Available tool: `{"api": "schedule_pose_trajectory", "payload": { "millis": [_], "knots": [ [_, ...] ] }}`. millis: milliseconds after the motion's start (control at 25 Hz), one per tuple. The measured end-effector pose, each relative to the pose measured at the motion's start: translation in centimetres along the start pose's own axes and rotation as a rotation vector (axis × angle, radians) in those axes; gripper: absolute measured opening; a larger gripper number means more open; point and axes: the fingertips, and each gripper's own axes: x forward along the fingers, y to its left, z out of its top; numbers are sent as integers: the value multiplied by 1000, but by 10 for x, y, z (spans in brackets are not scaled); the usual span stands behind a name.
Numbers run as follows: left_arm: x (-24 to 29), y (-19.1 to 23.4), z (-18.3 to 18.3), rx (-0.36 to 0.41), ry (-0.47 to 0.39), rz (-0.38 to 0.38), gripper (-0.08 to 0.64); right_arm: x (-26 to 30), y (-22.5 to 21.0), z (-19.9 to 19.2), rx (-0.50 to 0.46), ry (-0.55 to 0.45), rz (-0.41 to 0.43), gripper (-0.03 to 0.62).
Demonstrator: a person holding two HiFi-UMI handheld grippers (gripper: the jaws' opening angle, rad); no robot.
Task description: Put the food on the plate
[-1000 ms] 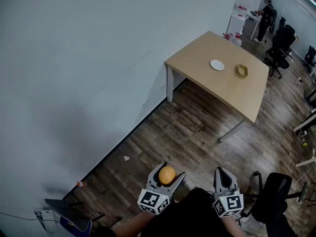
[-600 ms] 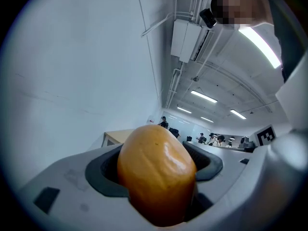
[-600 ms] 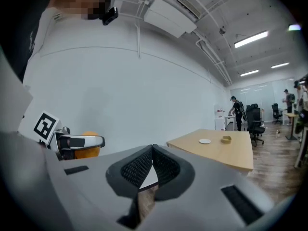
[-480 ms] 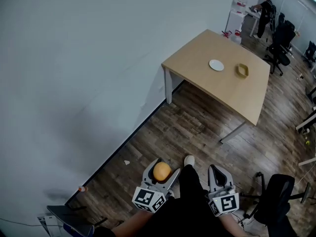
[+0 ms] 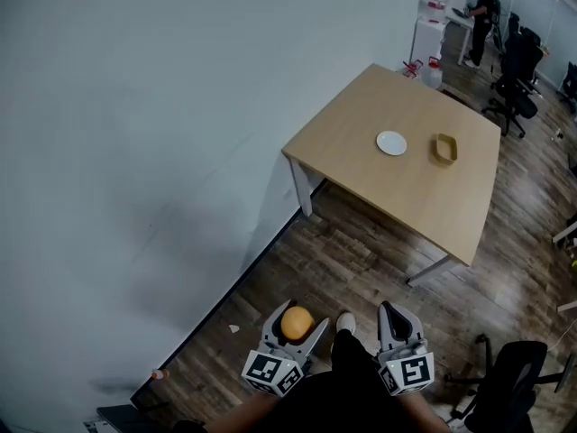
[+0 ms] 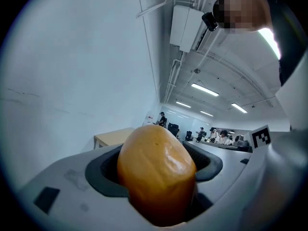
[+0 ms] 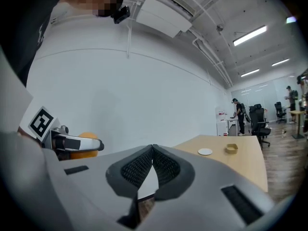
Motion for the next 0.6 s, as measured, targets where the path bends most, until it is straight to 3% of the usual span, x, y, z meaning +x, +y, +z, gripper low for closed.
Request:
{"api": "schedule_pose_trajectory", "payload": {
  "millis": [360, 600],
  "knots": [
    [117, -4, 9, 23, 62, -40, 345, 62, -104, -3, 60, 80, -34, 60],
    [156, 10, 9, 61, 94, 14, 345, 95, -139, -11, 51, 122, 2, 60]
  ]
}}
